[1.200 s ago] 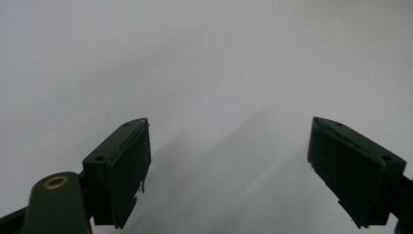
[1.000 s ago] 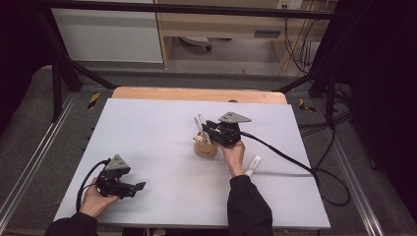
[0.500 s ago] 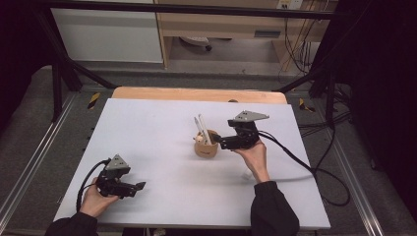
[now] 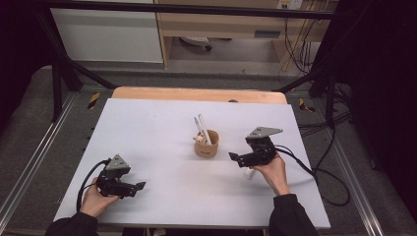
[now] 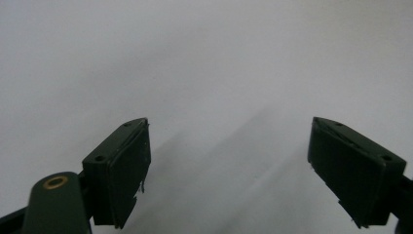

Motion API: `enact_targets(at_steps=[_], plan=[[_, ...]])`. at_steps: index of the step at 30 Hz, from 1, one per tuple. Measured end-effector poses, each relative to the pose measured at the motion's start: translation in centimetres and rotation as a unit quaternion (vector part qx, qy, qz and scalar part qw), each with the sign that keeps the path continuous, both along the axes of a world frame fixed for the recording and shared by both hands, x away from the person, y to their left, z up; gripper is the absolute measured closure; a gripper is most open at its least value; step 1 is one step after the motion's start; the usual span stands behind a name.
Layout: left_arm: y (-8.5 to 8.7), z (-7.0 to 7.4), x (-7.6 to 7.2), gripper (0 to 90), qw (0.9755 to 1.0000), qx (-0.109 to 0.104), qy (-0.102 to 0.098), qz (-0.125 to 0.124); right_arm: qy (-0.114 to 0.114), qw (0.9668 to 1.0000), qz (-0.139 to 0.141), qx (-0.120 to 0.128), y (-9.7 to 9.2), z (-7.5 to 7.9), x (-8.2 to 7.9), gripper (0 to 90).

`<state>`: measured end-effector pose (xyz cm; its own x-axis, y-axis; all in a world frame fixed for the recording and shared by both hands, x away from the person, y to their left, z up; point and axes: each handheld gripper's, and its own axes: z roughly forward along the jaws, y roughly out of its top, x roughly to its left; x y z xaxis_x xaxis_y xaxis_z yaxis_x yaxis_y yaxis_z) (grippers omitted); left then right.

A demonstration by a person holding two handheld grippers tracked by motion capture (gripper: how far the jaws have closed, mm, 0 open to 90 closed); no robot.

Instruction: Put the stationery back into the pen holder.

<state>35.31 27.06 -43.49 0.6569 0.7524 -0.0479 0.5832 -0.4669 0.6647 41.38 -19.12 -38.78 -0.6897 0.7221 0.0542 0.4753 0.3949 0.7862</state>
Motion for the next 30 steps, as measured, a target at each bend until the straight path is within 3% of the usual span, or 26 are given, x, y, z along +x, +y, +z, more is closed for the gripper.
enact_targets(at_steps=[3, 6, 16, 23, 30], plan=[[-0.1, 0.0, 0.0, 15.7, 1.0, 0.0, 0.001, -0.001, 0.007, 0.9998, -0.014, -0.011, -1.3, -0.9, -0.9, 26.1], [-0.1, 0.0, 0.0, 15.7, 1.0, 0.0, 0.001, -0.001, 0.012, 0.9996, -0.023, -0.006, -2.6, -1.6, -1.7, 38.6], [-0.1, 0.0, -0.1, 15.7, 1.0, -0.001, 0.001, -0.001, 0.038, 0.9985, -0.019, -0.035, -4.7, -3.7, -3.0, 72.2], [-0.2, 0.0, -0.1, 15.7, 1.0, 0.0, 0.003, -0.002, 0.039, 0.9978, -0.005, -0.054, -4.7, -4.1, -3.4, 88.7], [-0.2, 0.0, 0.0, 15.7, 1.0, 0.0, 0.001, -0.003, 0.038, 0.9974, 0.008, -0.061, -4.3, -4.6, -3.2, 90.0]])
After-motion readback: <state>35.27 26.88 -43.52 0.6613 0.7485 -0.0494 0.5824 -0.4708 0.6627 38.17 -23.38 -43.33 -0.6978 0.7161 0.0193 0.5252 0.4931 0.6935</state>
